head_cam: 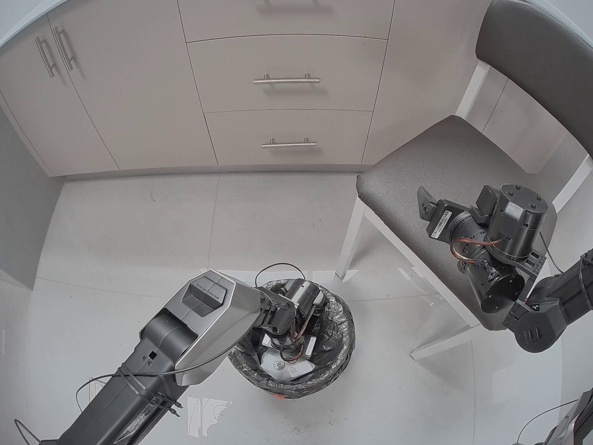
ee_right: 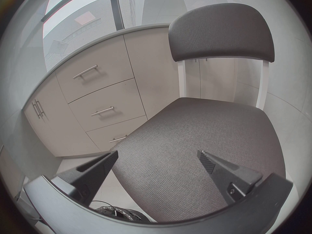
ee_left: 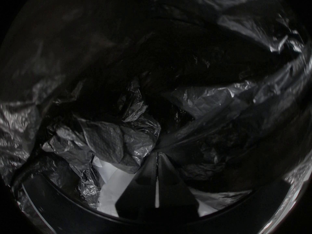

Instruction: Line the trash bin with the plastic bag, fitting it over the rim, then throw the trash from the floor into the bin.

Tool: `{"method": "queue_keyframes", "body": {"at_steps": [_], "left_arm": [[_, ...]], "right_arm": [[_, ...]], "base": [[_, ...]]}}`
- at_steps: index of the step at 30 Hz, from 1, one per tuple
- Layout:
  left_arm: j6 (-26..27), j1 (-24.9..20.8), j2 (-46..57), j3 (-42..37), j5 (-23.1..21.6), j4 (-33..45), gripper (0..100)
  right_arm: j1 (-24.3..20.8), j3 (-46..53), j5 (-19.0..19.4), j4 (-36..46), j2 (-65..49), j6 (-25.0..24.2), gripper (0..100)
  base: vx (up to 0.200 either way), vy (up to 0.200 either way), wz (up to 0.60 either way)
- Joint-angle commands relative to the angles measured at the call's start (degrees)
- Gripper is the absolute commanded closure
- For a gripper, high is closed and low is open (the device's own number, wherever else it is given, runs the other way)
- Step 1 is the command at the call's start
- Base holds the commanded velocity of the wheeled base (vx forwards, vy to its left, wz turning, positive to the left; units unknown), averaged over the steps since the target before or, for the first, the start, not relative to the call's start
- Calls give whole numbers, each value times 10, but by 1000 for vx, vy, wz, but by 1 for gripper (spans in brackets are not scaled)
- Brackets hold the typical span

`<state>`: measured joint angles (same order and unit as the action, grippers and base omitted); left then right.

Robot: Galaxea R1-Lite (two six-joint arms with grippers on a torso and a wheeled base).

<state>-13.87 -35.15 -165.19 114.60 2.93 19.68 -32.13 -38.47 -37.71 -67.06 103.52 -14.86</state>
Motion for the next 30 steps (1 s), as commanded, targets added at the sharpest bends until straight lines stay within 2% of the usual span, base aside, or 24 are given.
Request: {"method": "queue_keyframes", "body": {"at_steps": [1, 8, 14, 23, 26, 28, 30], "left_arm": [[-1, 1, 0, 0, 4, 0, 100], [-6, 1, 54, 0, 25, 24, 100], [-15, -2, 126, 0, 23, 121, 100], [-16, -2, 199, 0, 25, 214, 100], [-16, -2, 247, 0, 25, 263, 100], [-15, -3, 292, 0, 25, 323, 100], [-15, -4, 310, 0, 25, 347, 100]], "right_arm": [[0, 0, 0, -1, -2, 0, 0], [-7, 0, 2, 0, -1, 8, 0], [-36, -4, 2, -1, 3, 43, 0], [-43, -2, 4, 0, -6, 49, 0], [-37, 7, 3, 26, -35, 104, 0], [-26, 1, 1, 43, -62, 136, 0], [-19, -3, 0, 51, -74, 146, 0]], "base": [[0, 0, 0], [0, 0, 0], [0, 0, 0], [0, 0, 0], [0, 0, 0], [0, 0, 0], [0, 0, 0]]}}
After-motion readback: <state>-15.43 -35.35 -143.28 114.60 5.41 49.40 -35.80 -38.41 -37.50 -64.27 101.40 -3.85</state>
